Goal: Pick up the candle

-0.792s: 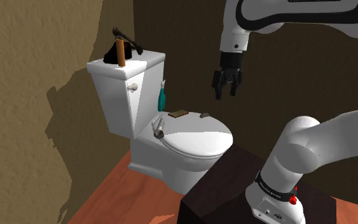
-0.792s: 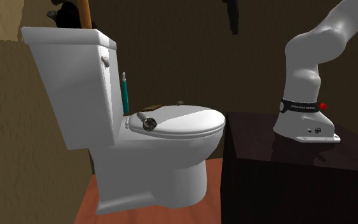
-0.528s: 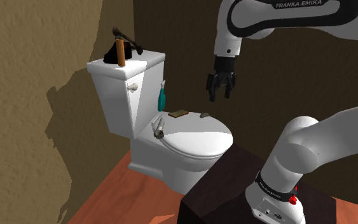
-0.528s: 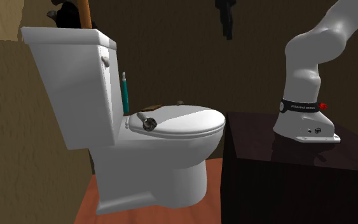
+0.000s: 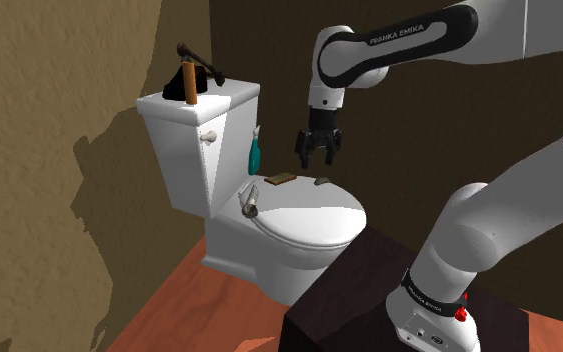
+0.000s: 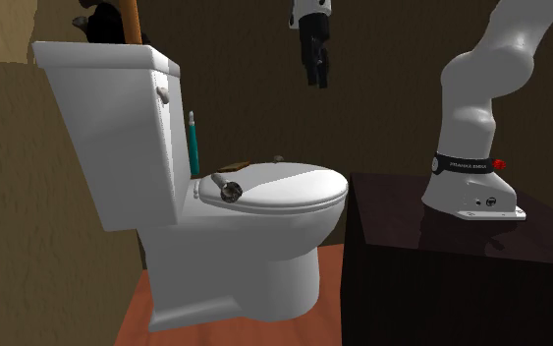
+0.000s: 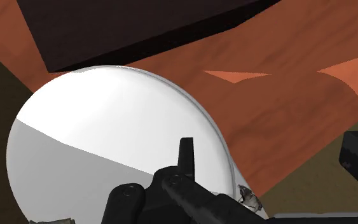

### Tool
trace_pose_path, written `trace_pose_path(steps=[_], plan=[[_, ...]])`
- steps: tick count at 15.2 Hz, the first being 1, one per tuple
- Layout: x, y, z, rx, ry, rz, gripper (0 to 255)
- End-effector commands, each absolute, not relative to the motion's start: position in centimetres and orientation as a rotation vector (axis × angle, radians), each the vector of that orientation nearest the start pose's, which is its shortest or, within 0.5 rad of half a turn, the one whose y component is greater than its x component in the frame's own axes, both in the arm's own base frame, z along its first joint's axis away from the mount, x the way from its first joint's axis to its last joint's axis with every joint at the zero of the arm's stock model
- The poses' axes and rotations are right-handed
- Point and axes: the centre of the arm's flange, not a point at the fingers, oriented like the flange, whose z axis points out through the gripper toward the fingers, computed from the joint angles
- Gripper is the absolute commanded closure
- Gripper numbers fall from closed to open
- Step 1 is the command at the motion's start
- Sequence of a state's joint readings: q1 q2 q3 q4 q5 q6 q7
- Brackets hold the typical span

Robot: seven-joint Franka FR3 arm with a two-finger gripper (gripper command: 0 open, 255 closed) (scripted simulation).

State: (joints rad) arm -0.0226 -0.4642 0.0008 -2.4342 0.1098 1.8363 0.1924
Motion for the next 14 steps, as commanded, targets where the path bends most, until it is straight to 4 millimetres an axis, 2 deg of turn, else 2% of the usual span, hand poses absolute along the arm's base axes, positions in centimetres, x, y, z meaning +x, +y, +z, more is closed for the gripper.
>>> trace_pose_path(steps=[1,14], plan=[[41.2,-0.3,44.6,-3.012,0.406,0.206,0],[53.8,-2.9,34.0,-2.962,0.567,0.159,0]])
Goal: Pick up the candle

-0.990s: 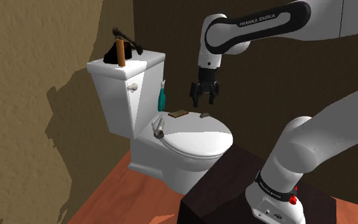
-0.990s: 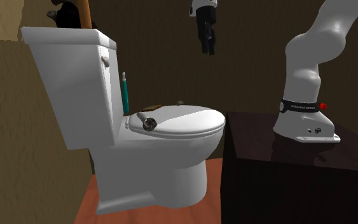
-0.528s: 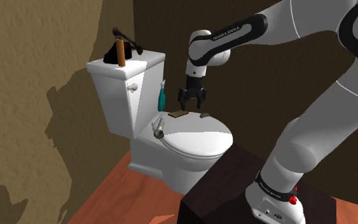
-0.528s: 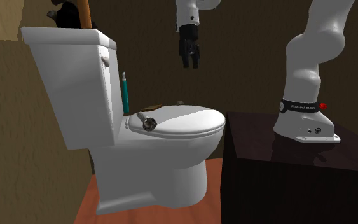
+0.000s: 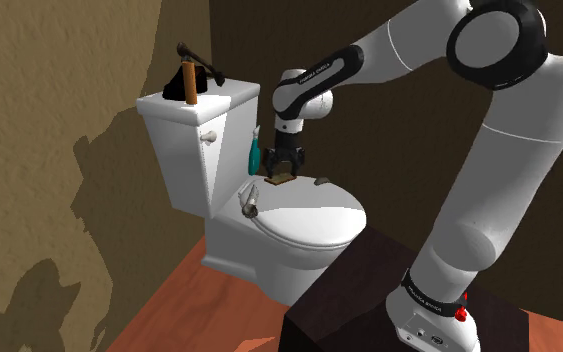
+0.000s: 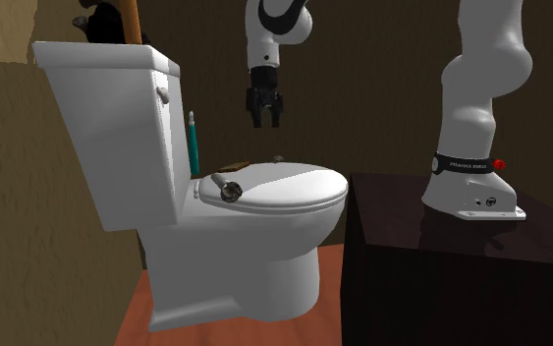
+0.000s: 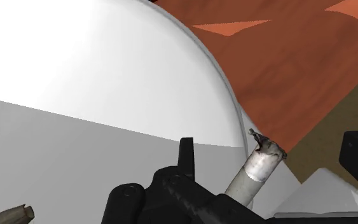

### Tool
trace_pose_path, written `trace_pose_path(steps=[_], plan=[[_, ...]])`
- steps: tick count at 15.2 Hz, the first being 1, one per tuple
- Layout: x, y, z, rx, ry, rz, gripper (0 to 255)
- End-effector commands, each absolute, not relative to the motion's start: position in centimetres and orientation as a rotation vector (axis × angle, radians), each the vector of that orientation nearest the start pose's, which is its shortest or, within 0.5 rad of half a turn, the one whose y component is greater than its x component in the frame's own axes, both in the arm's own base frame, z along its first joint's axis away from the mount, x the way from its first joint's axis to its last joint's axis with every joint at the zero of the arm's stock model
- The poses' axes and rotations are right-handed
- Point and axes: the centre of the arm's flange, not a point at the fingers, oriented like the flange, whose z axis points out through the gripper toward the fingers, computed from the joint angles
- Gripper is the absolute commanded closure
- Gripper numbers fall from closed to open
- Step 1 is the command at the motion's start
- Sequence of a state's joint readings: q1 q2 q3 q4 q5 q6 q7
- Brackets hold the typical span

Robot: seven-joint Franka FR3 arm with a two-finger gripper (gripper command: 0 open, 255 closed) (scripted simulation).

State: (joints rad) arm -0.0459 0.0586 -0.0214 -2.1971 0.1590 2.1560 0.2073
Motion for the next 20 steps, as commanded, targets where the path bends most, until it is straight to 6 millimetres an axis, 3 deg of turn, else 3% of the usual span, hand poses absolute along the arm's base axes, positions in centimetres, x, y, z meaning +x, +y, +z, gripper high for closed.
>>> trace_pose_path(steps=[1,16,20], plan=[[54.8,-3.2,33.2,-2.958,0.579,0.156,0],[69.3,-7.9,21.4,-2.889,0.760,0.101,0],[70.0,-8.2,19.2,-2.886,0.769,0.099,0]])
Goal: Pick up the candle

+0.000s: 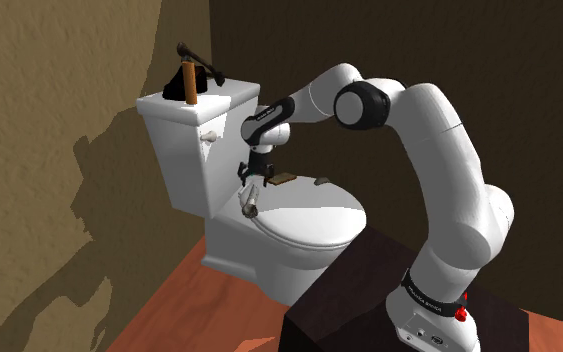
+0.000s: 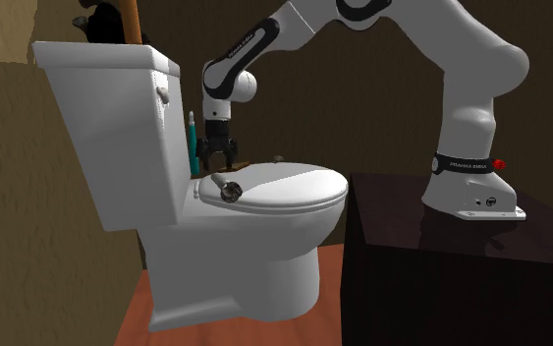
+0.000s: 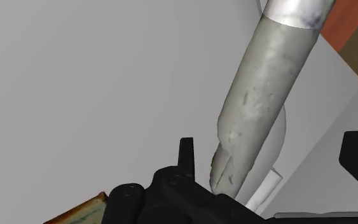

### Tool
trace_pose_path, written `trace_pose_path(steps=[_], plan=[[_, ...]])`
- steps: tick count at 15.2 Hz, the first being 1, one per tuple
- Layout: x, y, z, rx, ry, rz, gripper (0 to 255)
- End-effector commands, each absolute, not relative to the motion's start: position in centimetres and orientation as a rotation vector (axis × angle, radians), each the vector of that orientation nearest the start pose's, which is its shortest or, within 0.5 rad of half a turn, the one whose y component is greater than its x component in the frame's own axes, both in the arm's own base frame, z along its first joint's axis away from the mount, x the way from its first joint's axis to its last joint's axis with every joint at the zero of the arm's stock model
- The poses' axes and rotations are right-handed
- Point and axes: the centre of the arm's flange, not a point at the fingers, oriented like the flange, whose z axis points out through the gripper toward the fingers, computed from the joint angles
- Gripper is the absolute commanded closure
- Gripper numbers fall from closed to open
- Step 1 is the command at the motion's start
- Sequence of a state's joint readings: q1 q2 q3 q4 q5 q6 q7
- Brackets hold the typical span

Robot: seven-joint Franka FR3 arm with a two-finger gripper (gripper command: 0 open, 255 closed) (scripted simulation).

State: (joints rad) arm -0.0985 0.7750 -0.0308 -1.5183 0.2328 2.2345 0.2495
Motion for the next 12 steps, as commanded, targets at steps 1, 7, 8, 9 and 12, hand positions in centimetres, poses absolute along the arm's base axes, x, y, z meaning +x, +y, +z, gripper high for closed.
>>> trace_pose_path(steps=[1,7,8,9,12], plan=[[70.0,-8.2,18.7,-2.886,0.769,0.099,0],[70.0,-8.2,16.8,-2.886,0.769,0.099,255],[70.1,-8.2,16.8,-2.886,0.769,0.099,255],[70.0,-8.2,16.8,-2.886,0.769,0.099,255],[70.0,-8.2,16.8,-2.886,0.769,0.099,255]])
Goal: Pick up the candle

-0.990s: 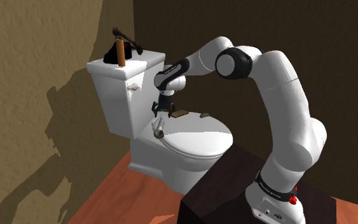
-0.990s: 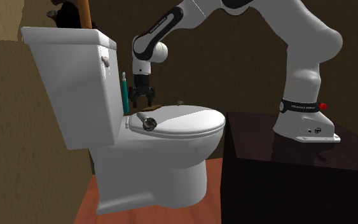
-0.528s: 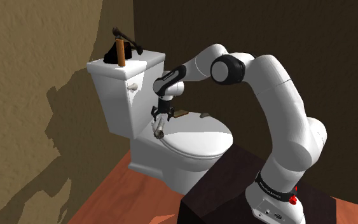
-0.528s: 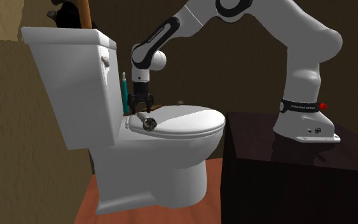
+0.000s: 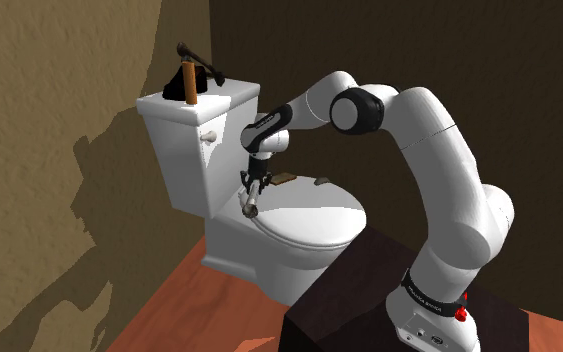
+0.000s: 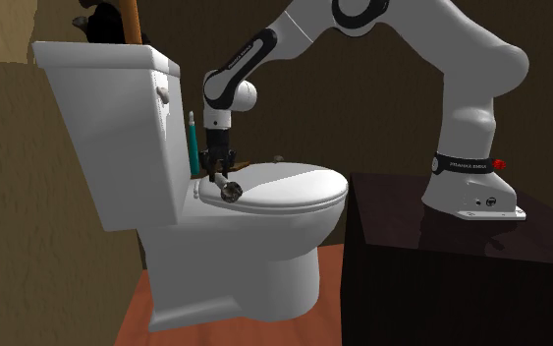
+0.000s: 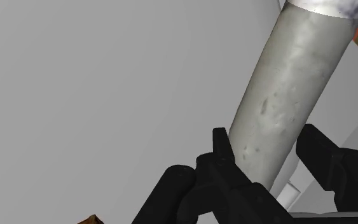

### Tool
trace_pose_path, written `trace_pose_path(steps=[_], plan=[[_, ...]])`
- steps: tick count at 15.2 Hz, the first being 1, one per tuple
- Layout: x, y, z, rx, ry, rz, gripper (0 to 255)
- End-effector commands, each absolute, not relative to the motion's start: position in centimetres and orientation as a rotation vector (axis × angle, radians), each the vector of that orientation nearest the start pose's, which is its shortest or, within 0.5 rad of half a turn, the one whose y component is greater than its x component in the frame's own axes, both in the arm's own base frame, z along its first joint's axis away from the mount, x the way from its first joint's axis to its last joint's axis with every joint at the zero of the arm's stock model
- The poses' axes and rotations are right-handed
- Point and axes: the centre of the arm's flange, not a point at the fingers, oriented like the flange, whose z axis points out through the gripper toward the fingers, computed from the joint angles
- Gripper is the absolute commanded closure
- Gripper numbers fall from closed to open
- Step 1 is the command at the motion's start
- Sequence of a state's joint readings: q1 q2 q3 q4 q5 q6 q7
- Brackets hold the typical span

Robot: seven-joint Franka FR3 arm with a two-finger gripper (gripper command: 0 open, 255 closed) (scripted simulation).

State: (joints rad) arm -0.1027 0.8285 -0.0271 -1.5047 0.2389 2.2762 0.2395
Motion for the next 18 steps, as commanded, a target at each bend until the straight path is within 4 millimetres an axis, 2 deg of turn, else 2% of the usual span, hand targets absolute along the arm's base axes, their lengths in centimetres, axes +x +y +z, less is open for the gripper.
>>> trace_pose_path(steps=[1,4,18], plan=[[70.0,-8.2,16.8,-2.886,0.769,0.099,255],[70.0,-8.2,16.8,-2.886,0.769,0.099,255],[70.0,-8.2,24.2,-2.886,0.769,0.099,255]])
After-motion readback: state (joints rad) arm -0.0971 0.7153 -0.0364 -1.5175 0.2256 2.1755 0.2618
